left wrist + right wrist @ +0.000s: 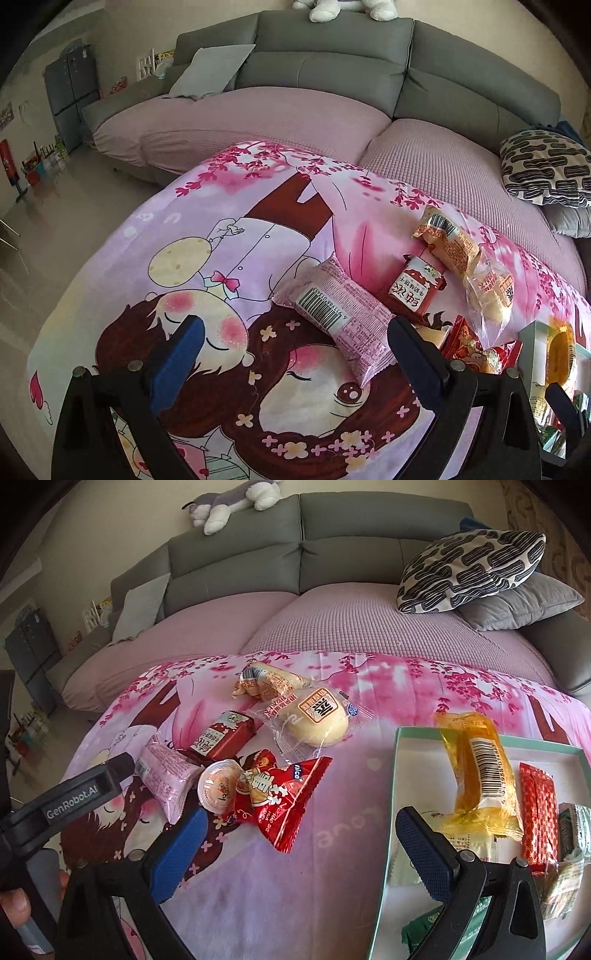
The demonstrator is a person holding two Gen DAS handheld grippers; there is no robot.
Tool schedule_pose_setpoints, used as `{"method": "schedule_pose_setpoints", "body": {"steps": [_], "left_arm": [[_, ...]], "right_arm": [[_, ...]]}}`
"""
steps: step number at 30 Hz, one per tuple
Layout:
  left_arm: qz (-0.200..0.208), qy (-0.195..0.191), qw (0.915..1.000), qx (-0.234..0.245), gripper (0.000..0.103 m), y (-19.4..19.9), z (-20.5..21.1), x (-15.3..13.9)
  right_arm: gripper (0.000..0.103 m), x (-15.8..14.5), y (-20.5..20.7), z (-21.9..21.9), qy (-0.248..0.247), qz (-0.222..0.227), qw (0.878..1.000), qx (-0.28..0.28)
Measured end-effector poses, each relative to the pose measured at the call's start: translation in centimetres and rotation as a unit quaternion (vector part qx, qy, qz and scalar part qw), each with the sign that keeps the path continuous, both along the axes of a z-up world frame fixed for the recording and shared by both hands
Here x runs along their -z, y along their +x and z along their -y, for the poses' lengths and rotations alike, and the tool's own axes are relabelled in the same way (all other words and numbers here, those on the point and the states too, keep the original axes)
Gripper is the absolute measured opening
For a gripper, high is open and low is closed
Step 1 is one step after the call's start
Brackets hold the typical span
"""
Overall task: Organize snacks
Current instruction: 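Grasp the red triangular nice packet with the right tool while the left tool grasps the pink barcode packet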
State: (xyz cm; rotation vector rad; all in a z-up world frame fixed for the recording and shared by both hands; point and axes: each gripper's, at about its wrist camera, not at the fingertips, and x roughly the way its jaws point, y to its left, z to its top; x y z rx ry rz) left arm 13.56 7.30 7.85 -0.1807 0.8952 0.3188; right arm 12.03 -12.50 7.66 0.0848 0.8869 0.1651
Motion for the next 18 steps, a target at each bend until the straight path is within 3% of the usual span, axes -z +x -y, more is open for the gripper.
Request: {"method": "schedule_pose_setpoints", "body": {"steps": [18], "left_arm": [[-0.049, -0.023, 0.9985, 0.0, 0.099, 5.5, 0.2, 4.1]], "right_arm": [[0.09, 2.2, 3.8, -1.2, 0.012, -0.019, 1.0, -0.02]]}}
